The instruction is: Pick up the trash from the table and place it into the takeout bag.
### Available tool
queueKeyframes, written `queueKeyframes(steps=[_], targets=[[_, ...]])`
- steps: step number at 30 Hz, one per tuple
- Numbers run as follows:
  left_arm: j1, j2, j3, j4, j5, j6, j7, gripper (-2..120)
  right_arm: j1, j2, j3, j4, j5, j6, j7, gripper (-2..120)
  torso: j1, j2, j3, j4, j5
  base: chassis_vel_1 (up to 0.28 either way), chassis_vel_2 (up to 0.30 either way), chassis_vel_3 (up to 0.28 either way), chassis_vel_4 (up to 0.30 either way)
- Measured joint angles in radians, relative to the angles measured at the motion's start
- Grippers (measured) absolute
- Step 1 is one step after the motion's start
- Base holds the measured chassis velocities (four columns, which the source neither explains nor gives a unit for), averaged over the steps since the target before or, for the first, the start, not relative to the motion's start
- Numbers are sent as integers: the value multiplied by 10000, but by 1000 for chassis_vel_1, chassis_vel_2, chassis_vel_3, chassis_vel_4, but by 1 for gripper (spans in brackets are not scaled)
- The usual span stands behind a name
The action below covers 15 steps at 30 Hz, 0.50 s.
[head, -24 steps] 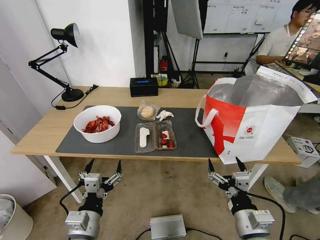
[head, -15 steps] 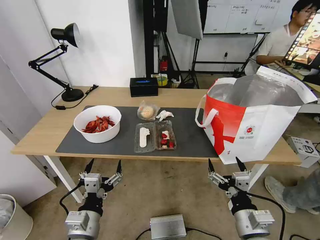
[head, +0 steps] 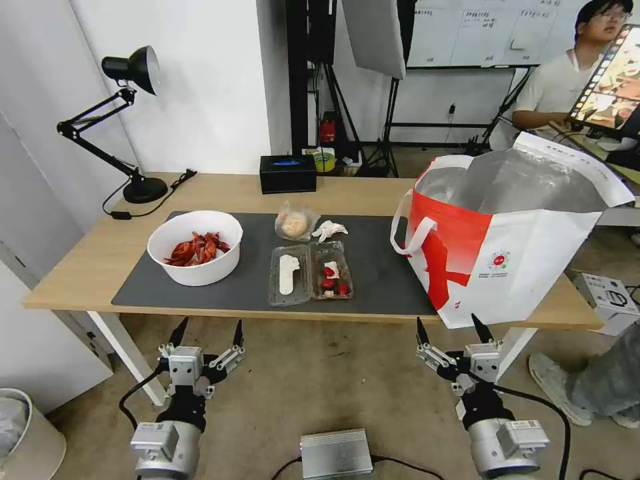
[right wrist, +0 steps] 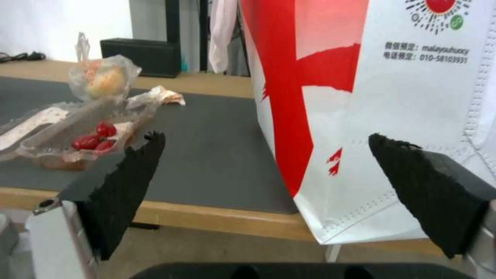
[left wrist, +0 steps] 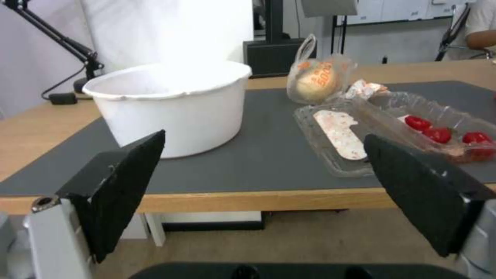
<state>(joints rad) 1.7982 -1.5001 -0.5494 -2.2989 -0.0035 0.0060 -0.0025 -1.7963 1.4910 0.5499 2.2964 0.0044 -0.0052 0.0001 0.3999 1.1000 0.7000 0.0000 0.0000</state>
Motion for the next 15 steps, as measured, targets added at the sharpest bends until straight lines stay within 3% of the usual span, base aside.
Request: queueKeyframes(steps=[5, 8, 9, 12, 13, 15], targets=[[-195, 16, 126, 135, -417, 617, -324, 100, 372, -685, -6, -333, 429, -646, 99, 100, -1, 0, 0, -1, 1, 0, 0, 0, 0], [-600, 61, 407, 420, -1247, 1855, -958, 100, 1095, -2024, -15, -988, 1269, -1925, 316, 100, 0, -1, 1, 0, 3, 0, 0, 0, 0], [-600, 61, 407, 420, -1247, 1855, -958, 100, 1095, -2024, -15, -988, 1269, -1925, 316, 100, 0, -1, 1, 0, 3, 0, 0, 0, 0], [-956, 98, 638, 662, -1981, 2941, -1527, 100, 1724, -3174, -23, -1555, 1982, -2971, 500, 100, 1, 0, 1, 3, 0, 0, 0, 0, 0], [-956, 98, 638, 662, -1981, 2941, -1527, 100, 1724, -3174, -23, -1555, 1982, -2971, 500, 100, 1, 0, 1, 3, 0, 0, 0, 0, 0], [-1199, 122, 818, 834, -2490, 3697, -1899, 100, 1824, -3339, -117, -1702, 2084, -2937, 466, 100, 2, -1, 2, 1, 4, 0, 0, 0, 0]])
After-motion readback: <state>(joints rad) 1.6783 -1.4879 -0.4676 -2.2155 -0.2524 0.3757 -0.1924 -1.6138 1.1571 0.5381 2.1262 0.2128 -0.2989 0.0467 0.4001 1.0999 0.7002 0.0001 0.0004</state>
